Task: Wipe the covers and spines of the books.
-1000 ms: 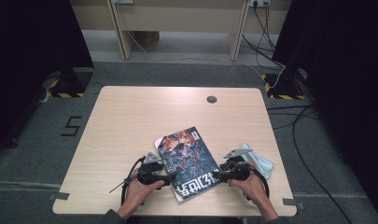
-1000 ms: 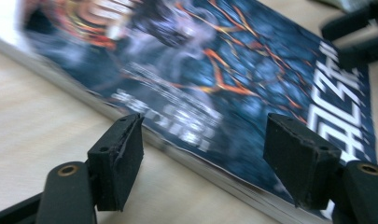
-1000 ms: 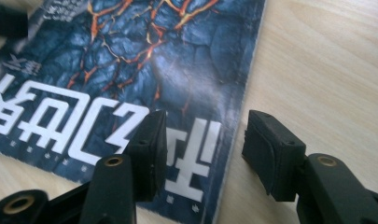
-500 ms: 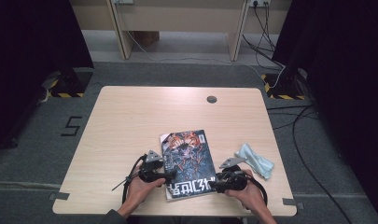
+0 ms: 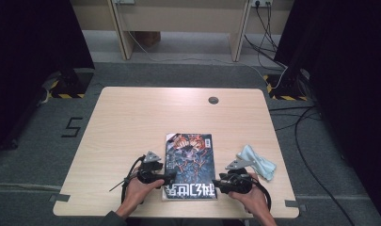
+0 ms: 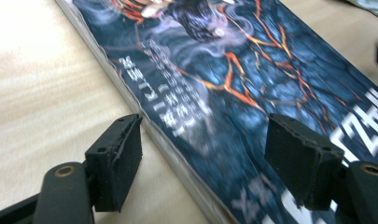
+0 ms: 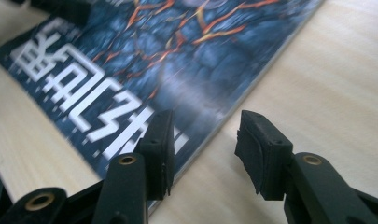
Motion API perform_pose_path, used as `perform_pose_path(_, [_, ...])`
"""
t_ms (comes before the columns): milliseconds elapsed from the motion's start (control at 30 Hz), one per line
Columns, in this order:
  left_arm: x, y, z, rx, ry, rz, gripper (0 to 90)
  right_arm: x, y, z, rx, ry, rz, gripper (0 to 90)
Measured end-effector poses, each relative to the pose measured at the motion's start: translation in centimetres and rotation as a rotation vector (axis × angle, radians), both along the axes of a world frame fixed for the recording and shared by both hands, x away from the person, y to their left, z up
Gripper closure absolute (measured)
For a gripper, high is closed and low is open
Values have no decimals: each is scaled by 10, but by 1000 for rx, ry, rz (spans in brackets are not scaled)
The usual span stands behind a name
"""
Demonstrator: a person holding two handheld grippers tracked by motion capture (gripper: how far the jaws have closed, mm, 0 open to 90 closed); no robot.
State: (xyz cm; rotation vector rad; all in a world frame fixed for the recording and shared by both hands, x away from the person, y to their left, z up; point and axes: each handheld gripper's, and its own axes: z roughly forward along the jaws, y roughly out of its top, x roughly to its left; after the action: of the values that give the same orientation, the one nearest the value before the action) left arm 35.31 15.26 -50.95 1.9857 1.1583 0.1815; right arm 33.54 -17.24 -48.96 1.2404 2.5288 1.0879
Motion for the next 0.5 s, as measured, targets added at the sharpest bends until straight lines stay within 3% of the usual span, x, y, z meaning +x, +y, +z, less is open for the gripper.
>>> perform_pose_path(133, [-4, -2, -1, 13, 8, -17, 264, 12, 0, -5, 25, 8, -34, 573])
perform_pose_path(367, [-1, -1, -1, 8, 4, 10, 257, 37, 8, -6, 40, -1, -79, 561])
perform_pose_path(500, [-1, -1, -1, 13, 3, 9, 267, 57, 13, -7, 83, 24, -132, 553])
